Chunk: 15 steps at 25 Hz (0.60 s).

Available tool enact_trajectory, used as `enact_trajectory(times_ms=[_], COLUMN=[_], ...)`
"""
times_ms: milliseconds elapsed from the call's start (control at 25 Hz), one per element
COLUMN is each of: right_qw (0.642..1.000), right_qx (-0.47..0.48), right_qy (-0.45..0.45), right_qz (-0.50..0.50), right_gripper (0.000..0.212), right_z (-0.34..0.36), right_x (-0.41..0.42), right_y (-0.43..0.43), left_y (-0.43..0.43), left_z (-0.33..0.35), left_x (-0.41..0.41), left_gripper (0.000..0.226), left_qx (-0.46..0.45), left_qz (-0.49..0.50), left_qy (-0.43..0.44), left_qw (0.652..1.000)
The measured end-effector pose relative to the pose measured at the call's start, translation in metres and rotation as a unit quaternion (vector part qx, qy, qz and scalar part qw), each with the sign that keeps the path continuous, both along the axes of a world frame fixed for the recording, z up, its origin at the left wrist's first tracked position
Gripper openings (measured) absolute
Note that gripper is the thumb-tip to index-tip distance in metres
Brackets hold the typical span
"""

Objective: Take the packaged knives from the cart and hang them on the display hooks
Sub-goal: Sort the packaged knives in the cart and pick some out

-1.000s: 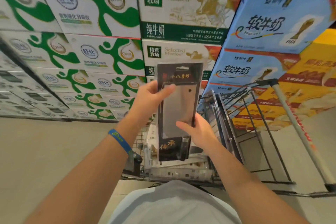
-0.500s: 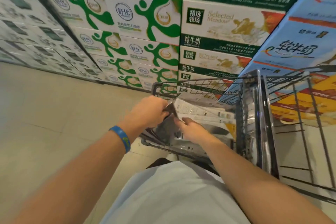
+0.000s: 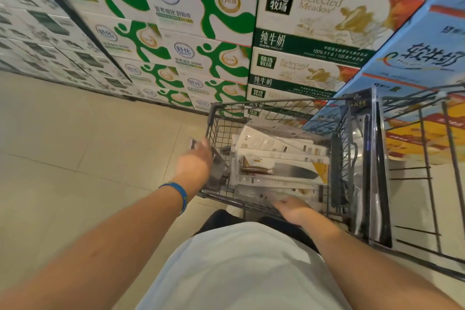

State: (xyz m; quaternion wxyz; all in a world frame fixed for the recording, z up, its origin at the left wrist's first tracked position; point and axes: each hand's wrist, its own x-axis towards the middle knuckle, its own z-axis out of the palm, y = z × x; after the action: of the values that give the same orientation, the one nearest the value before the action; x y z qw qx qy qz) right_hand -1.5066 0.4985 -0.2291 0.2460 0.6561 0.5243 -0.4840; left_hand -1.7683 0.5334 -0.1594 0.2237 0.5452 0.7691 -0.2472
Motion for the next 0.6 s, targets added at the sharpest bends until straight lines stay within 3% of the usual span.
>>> enact_trajectory(times_ms=[80, 160, 280, 360, 440, 520, 560, 600], right_qw=[1.0, 1.0, 0.998, 0.997, 0.982, 0.911, 0.869, 0.85], right_qx=[0.015, 0.025, 0.033, 0.02, -0.028, -0.084, -0.092, -0.085], right_qy=[-0.009, 0.001, 0.047, 0.068, 0.075, 0.07, 0.064, 0.058], right_qz=[-0.005, 0.009, -0.006, -0.039, -0.172, -0.398, -0.482, -0.516], right_gripper=[0.037, 0.037, 0.037, 0.04, 0.037, 0.031, 0.028, 0.026], right_z=[-0.01, -0.018, -0.032, -0.049, -0.082, -0.111, -0.123, -0.14], right_x=[0.008, 0.009, 0.006, 0.004, 0.004, 0.002, -0.001, -0.003], right_y=[-0.001, 0.0, 0.005, 0.011, 0.016, 0.03, 0.036, 0.042], left_y=[0.008, 0.019, 0.038, 0.045, 0.053, 0.062, 0.06, 0.054], left_z=[-0.013, -0.022, -0.031, -0.048, -0.081, -0.124, -0.144, -0.166], left_x=[-0.004, -0.006, 0.001, 0.013, 0.029, 0.05, 0.057, 0.064], left_gripper=[0.068, 0.076, 0.038, 0.026, 0.025, 0.03, 0.037, 0.044], left_qx=[0.06, 0.043, -0.041, -0.072, -0.107, -0.17, -0.206, -0.235], left_qz=[-0.118, -0.238, -0.317, -0.317, -0.314, -0.339, -0.341, -0.335], left_qy=[0.048, 0.115, 0.159, 0.127, 0.102, 0.103, 0.095, 0.084], left_qw=[0.99, 0.963, 0.934, 0.937, 0.938, 0.92, 0.912, 0.908])
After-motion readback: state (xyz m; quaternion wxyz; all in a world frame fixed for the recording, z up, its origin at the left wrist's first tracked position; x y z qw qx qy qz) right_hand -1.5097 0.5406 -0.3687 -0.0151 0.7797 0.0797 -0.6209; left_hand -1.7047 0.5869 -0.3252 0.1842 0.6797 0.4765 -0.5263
